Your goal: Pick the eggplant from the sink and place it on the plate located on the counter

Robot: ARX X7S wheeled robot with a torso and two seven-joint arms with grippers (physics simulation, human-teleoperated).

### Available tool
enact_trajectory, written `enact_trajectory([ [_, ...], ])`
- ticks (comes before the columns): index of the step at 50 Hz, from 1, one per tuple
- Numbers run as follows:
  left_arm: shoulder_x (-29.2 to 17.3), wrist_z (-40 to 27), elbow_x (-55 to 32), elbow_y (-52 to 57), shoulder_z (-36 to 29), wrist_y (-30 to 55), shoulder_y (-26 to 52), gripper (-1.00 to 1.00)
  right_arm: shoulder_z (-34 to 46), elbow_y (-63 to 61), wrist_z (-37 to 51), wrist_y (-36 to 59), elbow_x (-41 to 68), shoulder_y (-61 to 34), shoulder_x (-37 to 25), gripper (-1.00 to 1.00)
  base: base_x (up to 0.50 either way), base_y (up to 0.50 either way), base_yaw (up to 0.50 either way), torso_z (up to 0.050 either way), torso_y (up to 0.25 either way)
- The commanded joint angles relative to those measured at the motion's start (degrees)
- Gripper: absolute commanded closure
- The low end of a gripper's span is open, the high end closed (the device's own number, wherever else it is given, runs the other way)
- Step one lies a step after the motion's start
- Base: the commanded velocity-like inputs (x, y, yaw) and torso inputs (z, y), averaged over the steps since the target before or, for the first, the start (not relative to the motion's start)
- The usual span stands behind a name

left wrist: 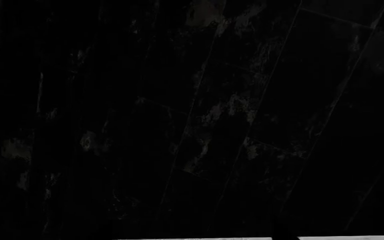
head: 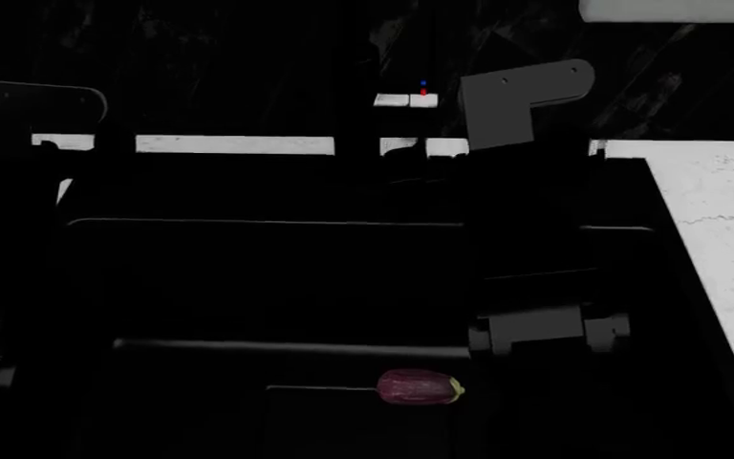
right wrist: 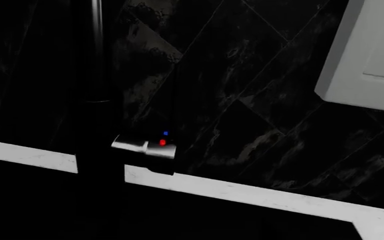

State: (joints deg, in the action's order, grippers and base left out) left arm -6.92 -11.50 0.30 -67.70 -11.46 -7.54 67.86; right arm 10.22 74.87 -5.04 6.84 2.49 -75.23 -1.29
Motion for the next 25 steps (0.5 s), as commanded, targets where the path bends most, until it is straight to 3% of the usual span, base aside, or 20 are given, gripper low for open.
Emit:
enact_trajectory([
  [1,-0.58,0.51,-0.74,5.18,0.13,2.66,-2.06,-1.00,0.03,0.03,-0.19,0.02,0.18,1.17,0.01,-1.00,0.00,0.00,0.00,0.000,0.250],
  [12,-0.73,-0.13,-0.38,6.65,-0.37,3.01,-2.88,-1.00,0.64,0.00,-0.20,0.22,0.24,1.78,-0.05,-1.00,0.00,0.00,0.00,0.000,0.250],
  [17,-0.74,-1.37,1.35,5.97,-1.81,3.17,-2.63,-1.00,1.03,0.01,-0.27,0.35,0.32,2.00,-0.02,-1.00,0.00,0.00,0.00,0.000,0.000],
  [25,-1.01,-1.76,1.83,7.31,-2.37,3.91,-3.02,-1.00,1.92,-0.06,-0.39,1.14,0.37,2.08,0.39,-1.00,0.00,0.00,0.00,0.000,-0.250],
])
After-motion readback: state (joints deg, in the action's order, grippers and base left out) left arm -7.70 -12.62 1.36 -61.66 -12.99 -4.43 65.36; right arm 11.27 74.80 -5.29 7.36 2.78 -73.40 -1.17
